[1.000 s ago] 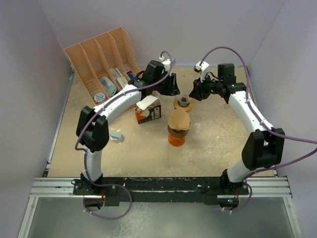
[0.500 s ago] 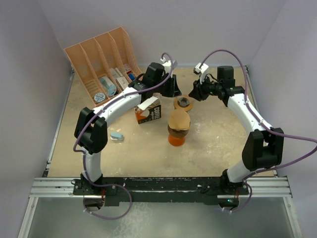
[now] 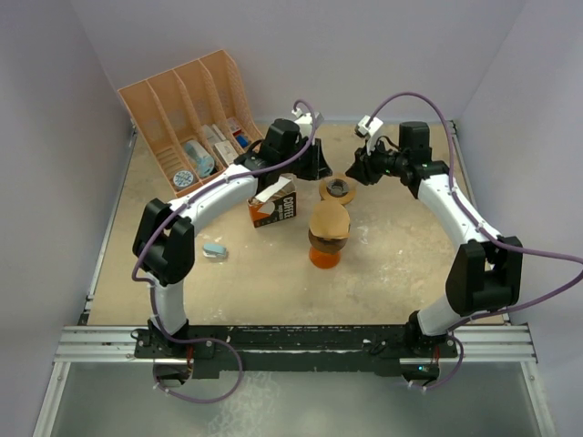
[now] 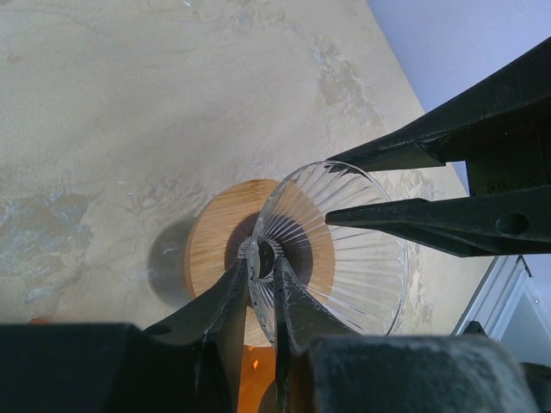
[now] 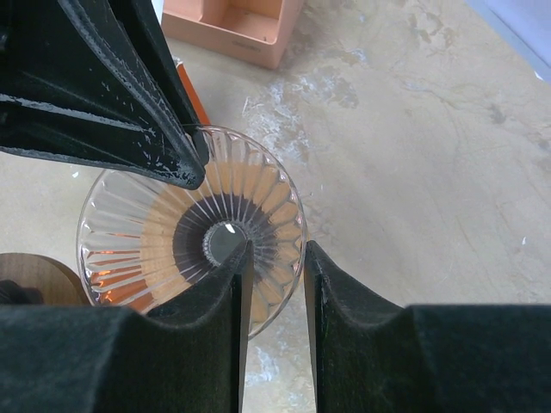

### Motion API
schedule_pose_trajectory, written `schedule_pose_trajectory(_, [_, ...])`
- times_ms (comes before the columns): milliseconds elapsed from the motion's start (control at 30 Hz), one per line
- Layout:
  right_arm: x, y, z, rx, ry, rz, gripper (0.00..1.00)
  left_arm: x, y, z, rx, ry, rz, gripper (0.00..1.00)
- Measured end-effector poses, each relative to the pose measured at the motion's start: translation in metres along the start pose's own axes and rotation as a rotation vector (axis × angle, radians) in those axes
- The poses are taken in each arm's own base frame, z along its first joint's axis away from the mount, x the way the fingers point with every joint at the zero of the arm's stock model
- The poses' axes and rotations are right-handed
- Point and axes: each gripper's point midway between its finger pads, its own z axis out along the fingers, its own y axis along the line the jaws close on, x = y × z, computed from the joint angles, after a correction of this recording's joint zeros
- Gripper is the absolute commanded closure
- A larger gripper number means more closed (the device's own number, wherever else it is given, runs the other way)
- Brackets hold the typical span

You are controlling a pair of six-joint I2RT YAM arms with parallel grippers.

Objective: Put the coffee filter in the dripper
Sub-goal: Place the coffee filter at the coffee filter holder.

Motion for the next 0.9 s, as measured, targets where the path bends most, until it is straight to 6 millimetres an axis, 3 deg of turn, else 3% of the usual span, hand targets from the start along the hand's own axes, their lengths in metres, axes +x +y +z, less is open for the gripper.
schedule_pose_trajectory(900, [-0.0023,-0.0032,0.0103,0.047,-0.047,-0.064,0.71,0.0033,0.0061,0.0034,-0.015,-0.020,-0.020,0.95])
